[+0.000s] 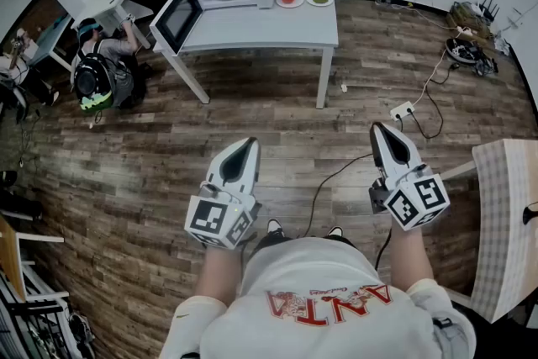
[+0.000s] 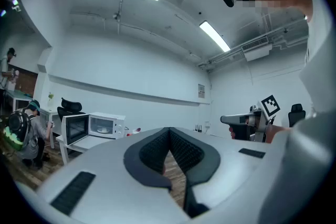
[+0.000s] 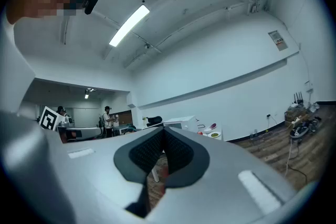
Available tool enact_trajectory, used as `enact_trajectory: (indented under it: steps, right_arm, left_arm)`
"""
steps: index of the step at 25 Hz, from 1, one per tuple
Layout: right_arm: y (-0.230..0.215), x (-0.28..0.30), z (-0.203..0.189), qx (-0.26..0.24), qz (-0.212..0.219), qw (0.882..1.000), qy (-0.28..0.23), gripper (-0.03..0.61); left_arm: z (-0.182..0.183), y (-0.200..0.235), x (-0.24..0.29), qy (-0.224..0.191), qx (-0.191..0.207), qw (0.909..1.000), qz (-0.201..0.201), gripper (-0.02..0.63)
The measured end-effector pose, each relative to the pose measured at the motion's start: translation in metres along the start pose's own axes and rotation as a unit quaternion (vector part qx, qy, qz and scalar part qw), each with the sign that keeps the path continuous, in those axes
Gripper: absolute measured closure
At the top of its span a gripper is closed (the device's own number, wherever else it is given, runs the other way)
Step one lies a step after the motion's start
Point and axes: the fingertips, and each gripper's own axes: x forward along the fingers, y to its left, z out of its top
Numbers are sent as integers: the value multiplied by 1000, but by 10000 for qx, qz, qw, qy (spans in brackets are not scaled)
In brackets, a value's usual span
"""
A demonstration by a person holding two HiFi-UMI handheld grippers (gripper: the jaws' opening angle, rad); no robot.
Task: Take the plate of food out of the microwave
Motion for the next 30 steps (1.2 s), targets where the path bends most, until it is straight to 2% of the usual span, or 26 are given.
enact_trajectory:
  steps: [10,17,23,30]
  right_arm:
    - [2,-1,2,-9,-11,10000,-3,578]
    - [9,8,1,226,161,9996,-41,578]
    - [32,37,-11,194,269,9994,106,578]
    - [78,94,-30,291,276,9990,204,578]
  left_arm:
    - [-1,-2,-2,-23,32,10000,-38,606]
    - [0,8,-7,-4,-21,10000,14,606]
    - [-6,46,-17,-42,-100,9999,131,606]
    - [-5,120,-37,-84,-185,9996,185,606]
